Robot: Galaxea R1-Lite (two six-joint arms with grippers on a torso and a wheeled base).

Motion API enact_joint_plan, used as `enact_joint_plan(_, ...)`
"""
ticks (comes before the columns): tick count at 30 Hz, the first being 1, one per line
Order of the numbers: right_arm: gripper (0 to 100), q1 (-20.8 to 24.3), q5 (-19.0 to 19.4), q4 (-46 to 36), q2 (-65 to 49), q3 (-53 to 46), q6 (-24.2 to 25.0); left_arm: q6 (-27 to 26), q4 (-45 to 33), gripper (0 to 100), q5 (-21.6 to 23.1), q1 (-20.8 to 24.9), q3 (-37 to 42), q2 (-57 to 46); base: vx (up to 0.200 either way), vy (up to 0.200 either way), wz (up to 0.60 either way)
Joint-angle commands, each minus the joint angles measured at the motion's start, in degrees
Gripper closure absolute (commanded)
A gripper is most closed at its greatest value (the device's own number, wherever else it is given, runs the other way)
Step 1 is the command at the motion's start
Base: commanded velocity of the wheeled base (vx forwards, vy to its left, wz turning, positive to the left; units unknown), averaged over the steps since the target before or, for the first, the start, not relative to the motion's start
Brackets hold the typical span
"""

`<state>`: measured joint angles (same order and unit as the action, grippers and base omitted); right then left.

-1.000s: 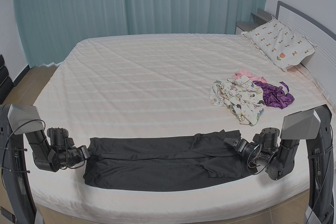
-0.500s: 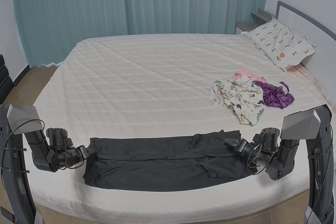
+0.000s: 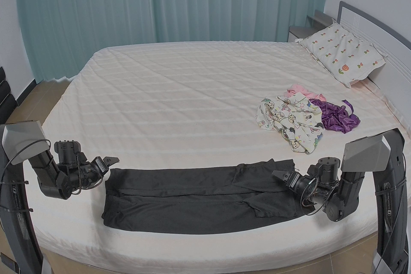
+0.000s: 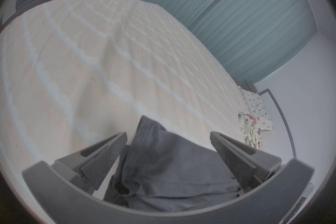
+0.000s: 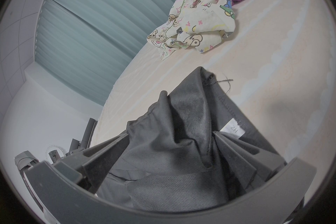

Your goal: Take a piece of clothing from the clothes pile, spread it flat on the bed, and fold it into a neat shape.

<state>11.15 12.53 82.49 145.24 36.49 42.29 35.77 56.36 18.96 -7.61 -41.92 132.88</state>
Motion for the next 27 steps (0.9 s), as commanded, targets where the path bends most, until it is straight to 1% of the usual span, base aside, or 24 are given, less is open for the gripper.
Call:
enact_joint_plan(1, 0, 0.80, 0.04, 0.04, 0.13, -0.01, -0.01, 0.62, -0.37, 0, -2.52, 2.16, -3.78, 2.83, 0.000, 0.000, 0.00)
enact_joint_plan(2, 0, 0.80, 0.04, 0.04, 0.13, -0.01, -0.01, 0.44, -0.19, 0, -5.51, 3.12, -5.45, 5.20, 0.000, 0.000, 0.00)
enact_joint_plan(4, 0, 0.80, 0.04, 0.04, 0.13, -0.01, -0.01, 0.09, -0.28, 0, -8.06, 3.56, -7.30, 6.96, 0.000, 0.000, 0.00)
enact_joint_plan(10, 0, 0.80, 0.04, 0.04, 0.13, -0.01, 0.07, -1.49, -0.55, 0, -8.76, 3.56, -7.38, 7.40, 0.000, 0.000, 0.00)
enact_joint_plan(14, 0, 0.80, -0.05, 0.04, 0.13, -0.01, 0.07, -1.58, -0.63, 0, -8.76, 3.65, -7.56, 7.75, 0.000, 0.000, 0.00)
enact_joint_plan(15, 0, 0.80, -0.05, 0.04, 0.13, -0.01, 0.07, -1.58, -0.55, 100, -8.76, 3.83, -7.56, 7.84, 0.000, 0.000, 0.00)
enact_joint_plan(21, 0, 0.80, 0.04, 0.04, 0.13, -0.01, 0.07, -1.49, -0.55, 100, -9.29, 3.92, -8.61, 8.36, 0.000, 0.000, 0.00)
enact_joint_plan(23, 0, 0.80, -0.05, 0.04, 0.13, -0.01, 0.07, -1.14, -0.46, 100, -10.43, 3.74, -8.79, 8.80, 0.000, 0.000, 0.00)
enact_joint_plan(27, 0, 0.80, -0.05, 0.04, 0.13, -0.01, 0.07, -1.05, -0.28, 100, -11.13, 3.65, -8.79, 8.80, 0.000, 0.000, 0.00)
